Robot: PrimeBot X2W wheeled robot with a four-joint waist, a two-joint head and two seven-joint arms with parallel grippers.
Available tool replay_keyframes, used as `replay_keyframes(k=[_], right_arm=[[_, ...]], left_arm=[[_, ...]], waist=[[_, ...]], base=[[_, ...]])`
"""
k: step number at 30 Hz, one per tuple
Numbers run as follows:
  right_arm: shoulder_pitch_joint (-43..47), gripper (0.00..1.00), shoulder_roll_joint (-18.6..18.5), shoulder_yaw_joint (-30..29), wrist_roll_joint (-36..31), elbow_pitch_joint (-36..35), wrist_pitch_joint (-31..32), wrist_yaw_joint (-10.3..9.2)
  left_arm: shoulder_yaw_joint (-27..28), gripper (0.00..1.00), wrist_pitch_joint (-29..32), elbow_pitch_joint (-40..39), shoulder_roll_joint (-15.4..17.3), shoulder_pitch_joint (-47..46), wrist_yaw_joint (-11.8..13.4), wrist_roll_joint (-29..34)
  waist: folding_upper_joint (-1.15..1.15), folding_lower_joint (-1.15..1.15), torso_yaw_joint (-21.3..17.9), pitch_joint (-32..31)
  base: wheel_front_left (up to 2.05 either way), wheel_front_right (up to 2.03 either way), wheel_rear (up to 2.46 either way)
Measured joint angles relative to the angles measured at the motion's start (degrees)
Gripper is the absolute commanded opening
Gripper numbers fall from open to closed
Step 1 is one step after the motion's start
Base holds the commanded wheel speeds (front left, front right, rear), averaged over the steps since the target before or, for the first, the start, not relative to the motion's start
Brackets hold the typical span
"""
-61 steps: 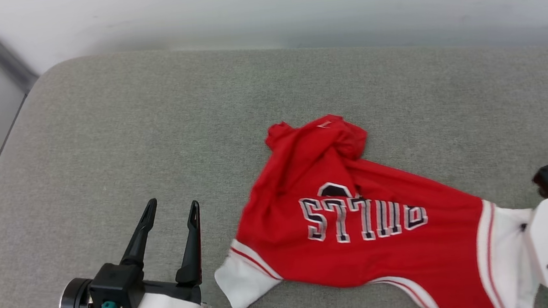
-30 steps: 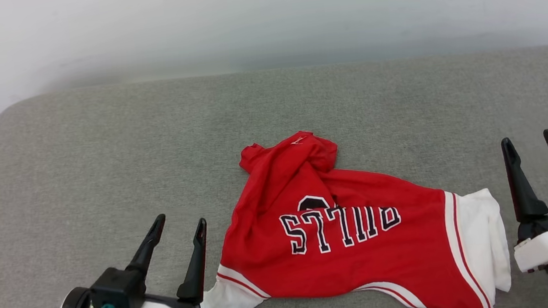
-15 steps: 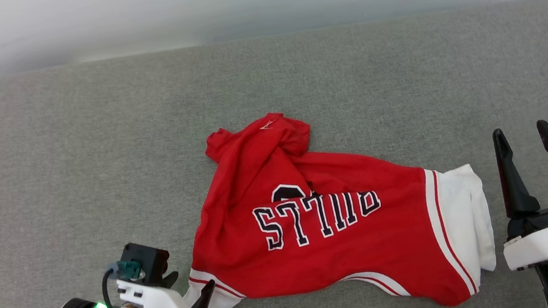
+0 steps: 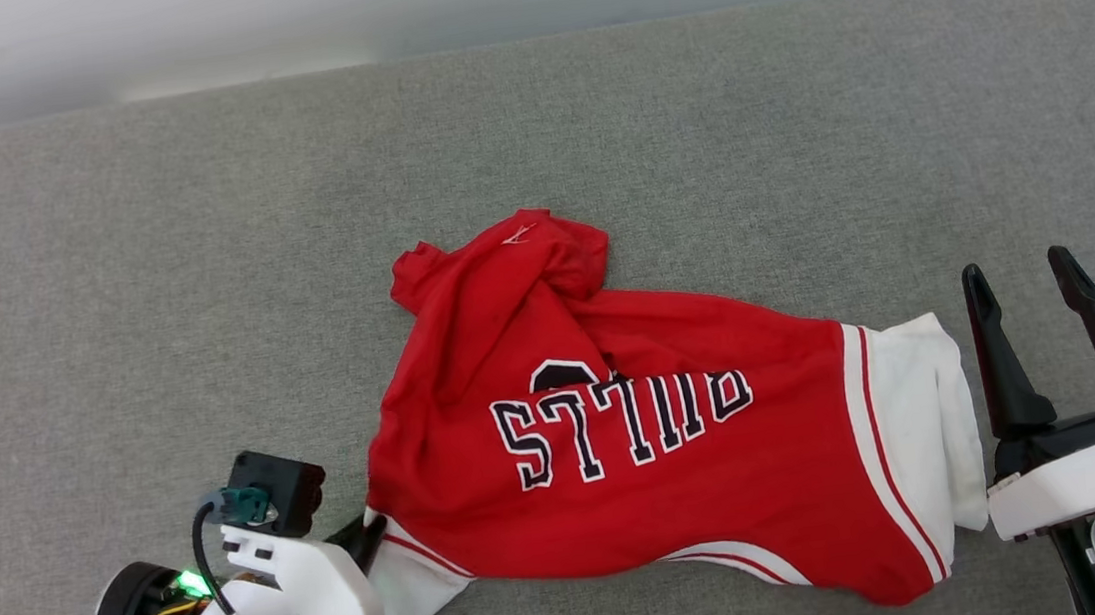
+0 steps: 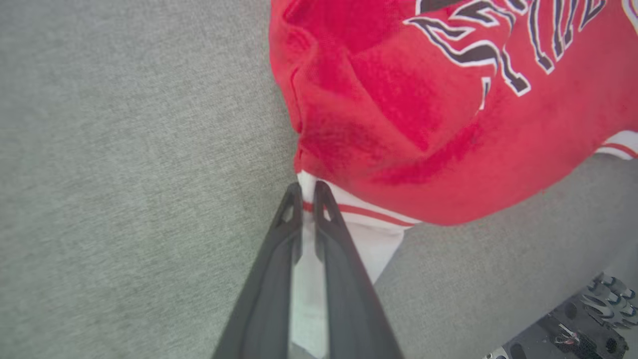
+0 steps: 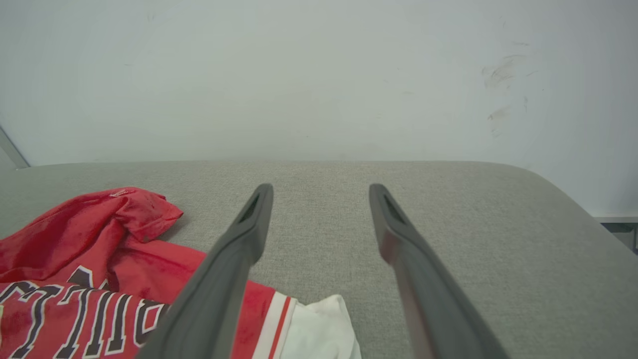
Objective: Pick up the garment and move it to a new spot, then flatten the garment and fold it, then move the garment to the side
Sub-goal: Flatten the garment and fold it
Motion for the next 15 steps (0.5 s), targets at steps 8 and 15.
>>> replay_keyframes(k=[8, 15], right_arm=[[-0.4, 1.0, 0.3, 0.6, -0.5, 0.2, 0.4, 0.0], [-2.0, 1.0, 0.4, 2.5, -0.9, 0.4, 0.1, 0.0]], left_arm=[[1.9, 0.0, -3.8, -2.5, 3.6, -3.9, -0.6, 3.6], [1.2, 0.0, -1.4, 3.0, 6.7, -13.8, -3.1, 2.9]], waist=[[0.0, 0.0, 0.5, -0.3], [0.0, 0.0, -0.8, 1.8]], base=[[0.0, 0.0, 0.0], [0.0, 0.0, 0.0]])
